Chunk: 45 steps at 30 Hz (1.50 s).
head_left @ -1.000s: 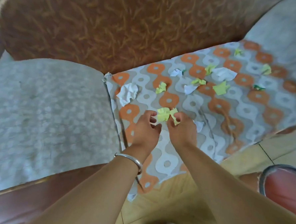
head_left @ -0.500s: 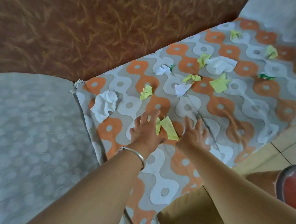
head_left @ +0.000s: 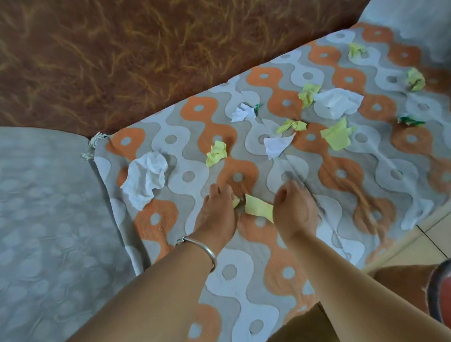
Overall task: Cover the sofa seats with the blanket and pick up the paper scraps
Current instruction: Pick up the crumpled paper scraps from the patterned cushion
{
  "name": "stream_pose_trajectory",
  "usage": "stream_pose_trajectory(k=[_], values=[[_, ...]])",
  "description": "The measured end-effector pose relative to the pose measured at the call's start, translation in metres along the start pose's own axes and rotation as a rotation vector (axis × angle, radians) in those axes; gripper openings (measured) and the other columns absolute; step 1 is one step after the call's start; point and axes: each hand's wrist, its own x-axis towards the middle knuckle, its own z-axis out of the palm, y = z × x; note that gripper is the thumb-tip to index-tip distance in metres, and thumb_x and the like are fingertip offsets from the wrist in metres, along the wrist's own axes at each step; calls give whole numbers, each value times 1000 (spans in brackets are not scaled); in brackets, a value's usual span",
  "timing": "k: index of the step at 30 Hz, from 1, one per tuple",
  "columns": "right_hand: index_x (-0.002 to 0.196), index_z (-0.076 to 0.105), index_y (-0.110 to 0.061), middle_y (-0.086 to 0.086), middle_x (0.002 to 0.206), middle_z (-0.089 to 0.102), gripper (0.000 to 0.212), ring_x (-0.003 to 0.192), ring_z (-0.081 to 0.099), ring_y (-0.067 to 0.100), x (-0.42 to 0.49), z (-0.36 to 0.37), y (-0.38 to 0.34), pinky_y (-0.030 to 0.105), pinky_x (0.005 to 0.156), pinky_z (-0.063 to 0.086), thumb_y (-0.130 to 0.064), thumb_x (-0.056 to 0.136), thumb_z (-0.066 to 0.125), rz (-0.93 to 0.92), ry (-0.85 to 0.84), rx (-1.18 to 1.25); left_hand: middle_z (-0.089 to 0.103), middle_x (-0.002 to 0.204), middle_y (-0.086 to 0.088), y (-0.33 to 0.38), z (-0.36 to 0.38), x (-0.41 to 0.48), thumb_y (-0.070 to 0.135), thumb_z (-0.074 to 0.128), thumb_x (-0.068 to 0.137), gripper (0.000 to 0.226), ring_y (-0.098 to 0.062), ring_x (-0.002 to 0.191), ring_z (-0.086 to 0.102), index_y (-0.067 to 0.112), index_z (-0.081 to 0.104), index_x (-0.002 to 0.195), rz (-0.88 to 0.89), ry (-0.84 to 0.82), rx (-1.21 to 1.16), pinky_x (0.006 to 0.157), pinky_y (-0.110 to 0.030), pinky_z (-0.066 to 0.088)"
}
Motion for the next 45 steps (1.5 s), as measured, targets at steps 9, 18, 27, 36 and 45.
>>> stream_pose_trajectory(k=[9, 18, 27, 36, 45], values=[[122, 44, -15, 5, 117, 51, 46, 107, 53, 22, 8, 25, -13, 30, 76, 42, -41, 88, 60, -303, -294, -393, 31, 129, -11, 2, -34, 47, -6, 41, 89, 69, -27, 113, 42, 28, 18, 144, -56, 204, 19, 92, -33, 42], [119, 47, -10, 6, 115, 55, 26, 109, 50, 24, 54, 8, -27, 30, 80, 39, -20, 95, 44, -304, -115, -246, 10, 149, -3, 12, -34, 83, -11, 41, 87, 88, -26, 121, 43, 42, 3, 146, -81, 78, 86, 94, -34, 43], [107, 60, -4, 12, 137, 40, 22, 131, 21, 28, 103, 5, -35, 57, 100, 27, -1, 87, 50, -358, 8, -318, 38, 134, -10, 22, -34, 95, 8, 37, 95, 43, -31, 119, 46, 18, 31, 137, -220, 159, 48, 97, -40, 41], [119, 53, -8, 7, 137, 36, 34, 127, 28, 30, 115, 5, -45, 40, 98, 31, 2, 93, 35, -413, -182, -405, 6, 155, -4, -17, -54, 98, 25, 54, 91, 34, -29, 145, 1, 20, 48, 124, -620, 410, 166, 114, -60, 9], [115, 51, -4, 12, 121, 48, 32, 113, 39, 27, 135, 7, -49, 30, 91, 37, 8, 88, 38, -553, -212, -325, 31, 142, -13, -25, -60, 102, 22, 58, 88, 43, -36, 131, 29, 9, 45, 128, -824, 362, -72, 104, -47, 31]])
